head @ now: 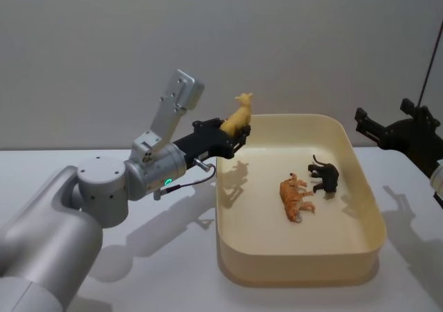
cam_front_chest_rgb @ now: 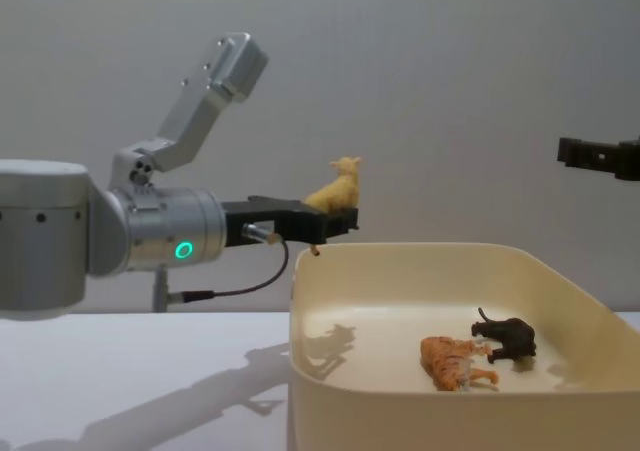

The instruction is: Pick up the toy alternately with two hands and place it into the central storage box.

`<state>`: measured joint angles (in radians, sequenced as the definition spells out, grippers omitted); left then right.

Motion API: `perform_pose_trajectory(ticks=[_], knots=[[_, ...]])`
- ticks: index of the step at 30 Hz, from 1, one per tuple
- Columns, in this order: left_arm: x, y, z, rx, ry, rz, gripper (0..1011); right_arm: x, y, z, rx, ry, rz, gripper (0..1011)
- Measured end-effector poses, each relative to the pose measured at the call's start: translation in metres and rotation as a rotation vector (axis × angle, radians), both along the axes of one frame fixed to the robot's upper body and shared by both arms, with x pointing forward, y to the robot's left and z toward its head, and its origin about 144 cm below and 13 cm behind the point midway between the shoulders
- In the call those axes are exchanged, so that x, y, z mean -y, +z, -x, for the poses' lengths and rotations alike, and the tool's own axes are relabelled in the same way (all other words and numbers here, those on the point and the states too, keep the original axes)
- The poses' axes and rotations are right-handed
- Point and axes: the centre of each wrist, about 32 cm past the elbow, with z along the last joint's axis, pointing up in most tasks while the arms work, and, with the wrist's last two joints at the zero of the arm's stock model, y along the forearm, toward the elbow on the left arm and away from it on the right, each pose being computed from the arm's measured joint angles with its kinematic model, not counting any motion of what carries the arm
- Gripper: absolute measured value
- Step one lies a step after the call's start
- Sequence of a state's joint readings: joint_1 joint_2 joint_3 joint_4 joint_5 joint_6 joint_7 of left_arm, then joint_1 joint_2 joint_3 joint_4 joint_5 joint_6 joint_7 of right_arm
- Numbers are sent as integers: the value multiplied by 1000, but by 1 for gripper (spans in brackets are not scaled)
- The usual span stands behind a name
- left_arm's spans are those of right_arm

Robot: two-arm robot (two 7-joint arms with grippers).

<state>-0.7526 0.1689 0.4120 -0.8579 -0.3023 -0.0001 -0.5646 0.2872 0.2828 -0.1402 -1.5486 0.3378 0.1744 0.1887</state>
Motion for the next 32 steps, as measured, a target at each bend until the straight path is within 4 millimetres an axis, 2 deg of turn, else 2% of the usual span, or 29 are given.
perform_pose_trajectory(ticks=[1,5,8,11,12,15,16,21,24,32], knots=[[0,0,-1,0,-2,0,342,0,0,0,0,0,0,1001],[3,-1,-6,-1,-9,2,484,0,0,0,0,0,0,1001],[5,-1,-9,-2,-13,3,538,0,0,0,0,0,0,1001],[6,-1,-10,-3,-16,3,681,0,0,0,0,0,0,1001],[6,-1,-11,-3,-17,4,681,0,0,0,0,0,0,1001],[7,-1,-12,-4,-20,4,804,0,0,0,0,0,0,1001],[7,-1,-13,-4,-20,4,804,0,0,0,0,0,0,1001],[8,-1,-14,-5,-23,4,957,0,0,0,0,0,0,1001],[9,-1,-15,-5,-24,4,1002,0,0,0,0,0,0,1001],[9,-1,-16,-5,-26,4,1002,0,0,0,0,0,0,1001]])
